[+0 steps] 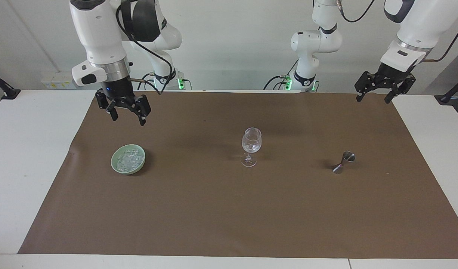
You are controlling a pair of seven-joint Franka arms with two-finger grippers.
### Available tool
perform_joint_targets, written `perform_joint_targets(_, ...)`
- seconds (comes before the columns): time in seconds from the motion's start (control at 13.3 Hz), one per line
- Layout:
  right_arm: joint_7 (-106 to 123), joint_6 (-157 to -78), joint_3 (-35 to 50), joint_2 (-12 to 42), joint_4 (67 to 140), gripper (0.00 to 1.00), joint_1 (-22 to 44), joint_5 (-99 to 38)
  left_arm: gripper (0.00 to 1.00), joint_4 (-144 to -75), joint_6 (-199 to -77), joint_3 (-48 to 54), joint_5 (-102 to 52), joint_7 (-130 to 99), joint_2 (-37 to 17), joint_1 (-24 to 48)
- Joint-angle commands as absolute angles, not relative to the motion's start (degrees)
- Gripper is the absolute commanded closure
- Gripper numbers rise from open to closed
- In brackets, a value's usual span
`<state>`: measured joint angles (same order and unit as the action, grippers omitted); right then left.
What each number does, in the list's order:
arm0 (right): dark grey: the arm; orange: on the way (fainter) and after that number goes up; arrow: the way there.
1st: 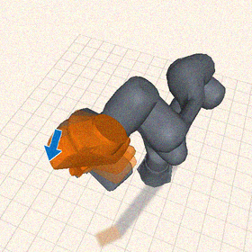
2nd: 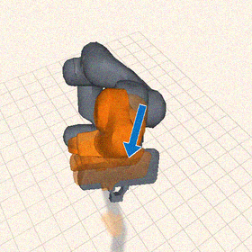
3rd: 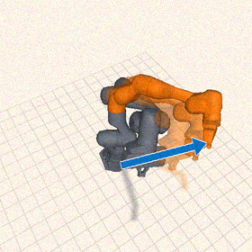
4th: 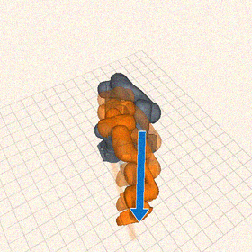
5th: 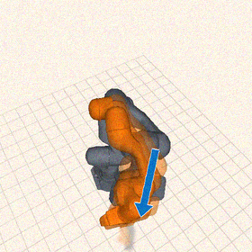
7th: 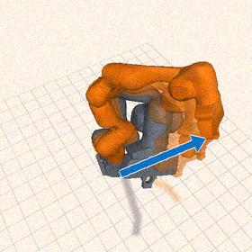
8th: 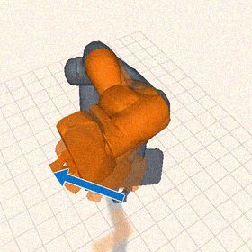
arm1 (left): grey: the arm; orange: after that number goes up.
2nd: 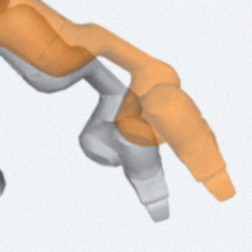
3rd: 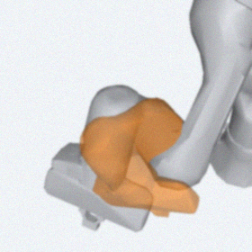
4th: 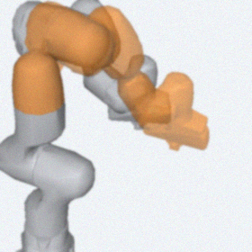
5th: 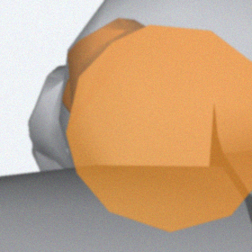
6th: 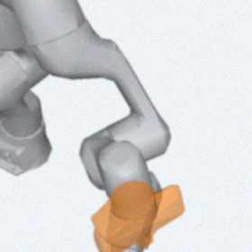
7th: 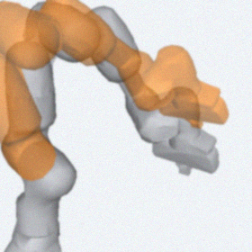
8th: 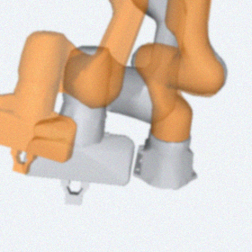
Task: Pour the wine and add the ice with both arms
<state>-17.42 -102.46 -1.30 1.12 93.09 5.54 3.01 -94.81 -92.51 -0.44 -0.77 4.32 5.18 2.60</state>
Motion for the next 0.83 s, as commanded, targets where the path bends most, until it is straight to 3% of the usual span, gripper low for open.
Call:
perform_joint_targets(0.0,-13.81,-98.01,-1.84,1.67,90.88,0.00,2.22,-1.04,0.00,-96.15,-92.46,-0.79,0.35,4.13,6.50,3.34)
perform_joint_targets(0.38,-5.98,-90.63,-6.41,-0.78,88.86,0.00,1.67,-1.58,0.00,-96.15,-92.55,-0.79,0.35,4.13,6.50,3.34)
perform_joint_targets(0.75,-5.80,-91.06,-6.59,-3.78,93.86,0.00,1.50,-1.41,0.00,-96.15,-92.37,-0.79,0.35,4.13,6.50,3.43)
